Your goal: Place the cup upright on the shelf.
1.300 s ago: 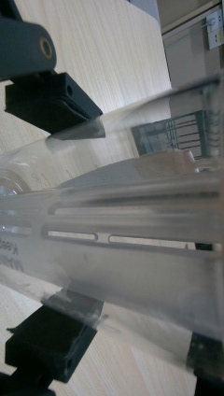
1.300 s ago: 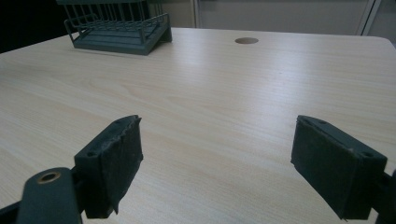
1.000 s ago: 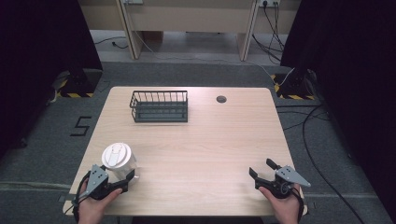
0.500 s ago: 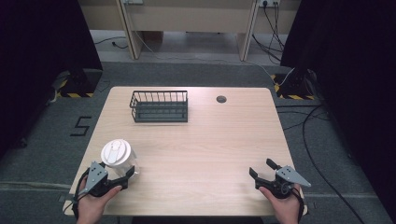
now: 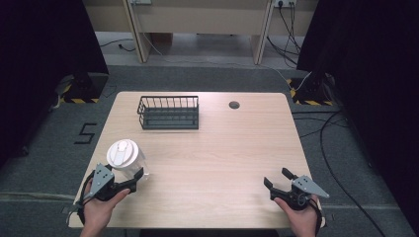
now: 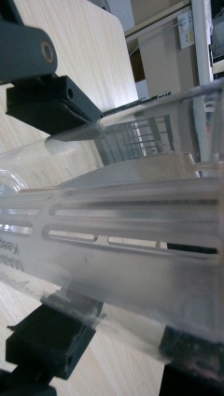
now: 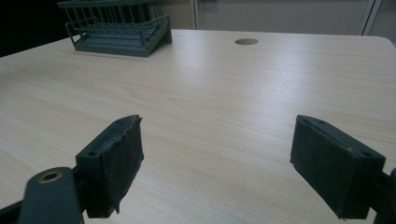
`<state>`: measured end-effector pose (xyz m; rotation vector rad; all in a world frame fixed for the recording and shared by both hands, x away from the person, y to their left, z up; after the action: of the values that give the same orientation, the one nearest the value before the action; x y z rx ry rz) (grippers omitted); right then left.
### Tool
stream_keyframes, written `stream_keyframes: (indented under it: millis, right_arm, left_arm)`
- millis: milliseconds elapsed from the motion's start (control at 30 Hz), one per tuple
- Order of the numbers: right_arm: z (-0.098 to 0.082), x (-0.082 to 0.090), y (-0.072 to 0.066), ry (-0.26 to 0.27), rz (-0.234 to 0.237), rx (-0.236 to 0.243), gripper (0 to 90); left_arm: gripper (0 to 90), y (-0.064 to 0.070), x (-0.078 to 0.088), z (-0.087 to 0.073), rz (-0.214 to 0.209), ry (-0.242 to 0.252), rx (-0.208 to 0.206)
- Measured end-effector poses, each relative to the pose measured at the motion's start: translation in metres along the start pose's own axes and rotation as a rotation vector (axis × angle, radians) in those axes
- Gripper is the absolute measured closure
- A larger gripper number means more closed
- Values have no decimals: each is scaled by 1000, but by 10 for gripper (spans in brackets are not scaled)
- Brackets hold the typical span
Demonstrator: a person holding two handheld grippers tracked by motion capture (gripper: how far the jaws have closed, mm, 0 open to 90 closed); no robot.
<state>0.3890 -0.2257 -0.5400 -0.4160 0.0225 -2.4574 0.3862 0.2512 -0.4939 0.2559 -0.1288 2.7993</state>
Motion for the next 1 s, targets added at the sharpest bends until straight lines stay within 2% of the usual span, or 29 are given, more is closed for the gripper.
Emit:
stream_keyframes:
  millis: [567, 1000]
  right_arm:
    - [0, -1, 0, -6, 2, -3, 181]
    - [0, -1, 0, -7, 0, -1, 183]
  left_arm:
    - [175, -2, -16, 12, -8, 10, 13]
    - [175, 1, -35, 25, -16, 20, 9]
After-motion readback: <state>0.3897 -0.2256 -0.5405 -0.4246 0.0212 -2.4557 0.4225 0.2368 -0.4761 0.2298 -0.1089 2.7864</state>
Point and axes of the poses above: each handheld gripper's, and its own axes: x roughly backward along the jaws, z roughly out of its top, y roughly to its right, the point moved 9 cm from there along -x, roughly forward along the jaws, and after that the axes turned 8 degrees about z, right-handed, at the moved point
